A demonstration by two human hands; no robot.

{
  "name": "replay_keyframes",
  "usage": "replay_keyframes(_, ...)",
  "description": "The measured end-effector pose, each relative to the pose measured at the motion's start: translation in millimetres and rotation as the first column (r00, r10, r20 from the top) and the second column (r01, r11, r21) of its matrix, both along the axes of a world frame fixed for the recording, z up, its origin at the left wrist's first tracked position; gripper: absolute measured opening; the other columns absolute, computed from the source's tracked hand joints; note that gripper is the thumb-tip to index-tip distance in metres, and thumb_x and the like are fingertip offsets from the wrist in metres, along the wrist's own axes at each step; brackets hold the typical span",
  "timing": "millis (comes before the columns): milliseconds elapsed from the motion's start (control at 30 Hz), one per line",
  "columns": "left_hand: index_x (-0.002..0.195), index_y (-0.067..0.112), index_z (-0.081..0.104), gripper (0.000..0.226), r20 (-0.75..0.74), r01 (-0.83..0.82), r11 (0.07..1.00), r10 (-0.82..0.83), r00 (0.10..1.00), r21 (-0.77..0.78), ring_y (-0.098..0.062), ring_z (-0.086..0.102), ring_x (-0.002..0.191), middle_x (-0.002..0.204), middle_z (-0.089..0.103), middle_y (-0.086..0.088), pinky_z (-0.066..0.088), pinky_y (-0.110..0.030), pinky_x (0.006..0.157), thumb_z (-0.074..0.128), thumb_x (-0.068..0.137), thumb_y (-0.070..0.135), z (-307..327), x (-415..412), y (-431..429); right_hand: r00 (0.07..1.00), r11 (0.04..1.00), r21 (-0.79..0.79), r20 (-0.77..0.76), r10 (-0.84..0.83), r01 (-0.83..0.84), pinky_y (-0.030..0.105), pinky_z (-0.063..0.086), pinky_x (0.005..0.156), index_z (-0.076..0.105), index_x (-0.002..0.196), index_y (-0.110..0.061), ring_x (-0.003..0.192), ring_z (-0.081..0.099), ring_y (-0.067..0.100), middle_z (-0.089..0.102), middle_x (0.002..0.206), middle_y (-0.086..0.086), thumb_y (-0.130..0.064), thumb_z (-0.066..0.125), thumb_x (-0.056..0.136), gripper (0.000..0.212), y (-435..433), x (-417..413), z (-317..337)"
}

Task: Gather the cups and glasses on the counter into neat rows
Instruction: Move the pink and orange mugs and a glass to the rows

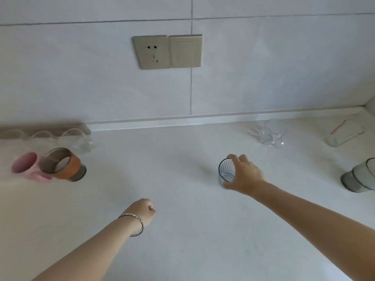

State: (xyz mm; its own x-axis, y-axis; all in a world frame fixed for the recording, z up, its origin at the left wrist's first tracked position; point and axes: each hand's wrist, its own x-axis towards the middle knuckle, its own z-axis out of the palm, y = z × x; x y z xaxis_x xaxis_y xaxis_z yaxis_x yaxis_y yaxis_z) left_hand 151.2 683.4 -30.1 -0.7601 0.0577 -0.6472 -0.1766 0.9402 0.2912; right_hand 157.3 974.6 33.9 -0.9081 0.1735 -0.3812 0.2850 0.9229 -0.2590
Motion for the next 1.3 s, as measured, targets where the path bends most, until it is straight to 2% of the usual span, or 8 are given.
replay_keyframes(267, 0.063, 0.019, 0.043, 0.025, -0.039, -0.231, 0.973, 0.231, 0.972, 0.005, -0.021, 0.052, 0.073, 0.067, 0.054, 0.002, 0.039, -0.024, 0.068, 0.042, 0.086, 0.010, -4, -6, -207, 0.944, 0.942, -0.070, 0.002, 0.330, -0.329, 0.032, 0.046, 0.095, 0.027, 0.142, -0.029, 0.117, 0.055, 0.023, 0.043, 0.130, 0.003, -0.045, 0.070, 0.072, 0.084, -251, -33, 16)
replay_keyframes(500, 0.073, 0.018, 0.045, 0.018, -0.059, -0.287, 0.957, 0.284, 0.957, -0.050, -0.020, 0.048, 0.078, 0.080, 0.052, -0.001, 0.037, -0.025, 0.071, 0.039, 0.089, 0.012, 7, -22, -409, 0.901, 0.901, -0.050, 0.029, 0.432, -0.431, 0.031, 0.046, 0.092, 0.029, 0.141, -0.027, 0.116, 0.055, 0.026, 0.044, 0.130, 0.004, -0.041, 0.073, 0.068, 0.086, -448, -59, 28)
replay_keyframes(567, 0.066, 0.020, 0.041, 0.025, -0.044, -0.302, 0.949, 0.300, 0.953, -0.084, -0.020, 0.048, 0.081, 0.086, 0.052, -0.001, 0.036, -0.024, 0.072, 0.039, 0.090, 0.013, 8, -20, -459, 0.888, 0.888, -0.061, 0.033, 0.459, -0.456, 0.033, 0.046, 0.094, 0.026, 0.144, -0.028, 0.120, 0.053, 0.027, 0.041, 0.136, 0.005, -0.040, 0.074, 0.068, 0.090, -499, -65, 28)
replay_keyframes(700, 0.061, 0.022, 0.035, 0.032, -0.019, -0.371, 0.922, 0.371, 0.928, -0.108, -0.020, 0.048, 0.081, 0.076, 0.046, 0.003, 0.035, -0.023, 0.071, 0.039, 0.092, 0.014, 10, -13, -539, 0.850, 0.849, -0.069, 0.026, 0.527, -0.524, 0.038, 0.040, 0.100, 0.025, 0.143, -0.027, 0.121, 0.051, 0.029, 0.042, 0.135, 0.005, -0.040, 0.074, 0.068, 0.090, -597, -80, 23)
replay_keyframes(867, 0.063, 0.021, 0.035, 0.030, 0.027, -0.445, 0.889, 0.450, 0.892, -0.108, -0.020, 0.047, 0.078, 0.077, 0.047, 0.001, 0.035, -0.025, 0.070, 0.039, 0.093, 0.017, 8, -7, -601, 0.840, 0.824, -0.187, -0.017, 0.542, -0.535, 0.034, 0.046, 0.095, 0.024, 0.144, -0.017, 0.121, 0.051, 0.027, 0.041, 0.136, 0.006, -0.032, 0.075, 0.069, 0.093, -704, -106, 12)
replay_keyframes(967, 0.062, 0.019, 0.033, 0.033, 0.020, -0.482, 0.869, 0.487, 0.873, -0.115, -0.017, 0.043, 0.069, 0.068, 0.039, 0.003, 0.032, -0.025, 0.065, 0.038, 0.094, 0.017, 5, -7, -621, 0.834, 0.805, -0.229, -0.068, 0.548, -0.547, 0.035, 0.047, 0.093, 0.031, 0.139, -0.011, 0.118, 0.053, 0.028, 0.043, 0.134, 0.008, -0.029, 0.075, 0.071, 0.083, -762, -120, 2)
replay_keyframes(1167, 0.074, 0.016, 0.044, 0.021, 0.016, -0.486, 0.871, 0.488, 0.873, -0.069, -0.020, 0.048, 0.081, 0.073, 0.044, 0.003, 0.037, -0.026, 0.073, 0.038, 0.095, 0.017, 2, -12, -643, 0.809, 0.784, -0.206, -0.101, 0.579, -0.586, 0.038, 0.046, 0.094, 0.033, 0.135, -0.008, 0.121, 0.048, 0.032, 0.045, 0.132, 0.013, -0.030, 0.076, 0.073, 0.079, -842, -137, -22)
replay_keyframes(1300, 0.064, 0.021, 0.036, 0.031, 0.050, -0.486, 0.871, 0.489, 0.871, -0.067, -0.019, 0.045, 0.075, 0.068, 0.040, 0.004, 0.035, -0.026, 0.069, 0.038, 0.095, 0.017, -4, -7, -653, 0.812, 0.790, -0.190, -0.095, 0.575, -0.582, 0.039, 0.045, 0.096, 0.032, 0.136, -0.006, 0.124, 0.045, 0.033, 0.043, 0.134, 0.014, -0.028, 0.076, 0.074, 0.079, -864, -142, -36)
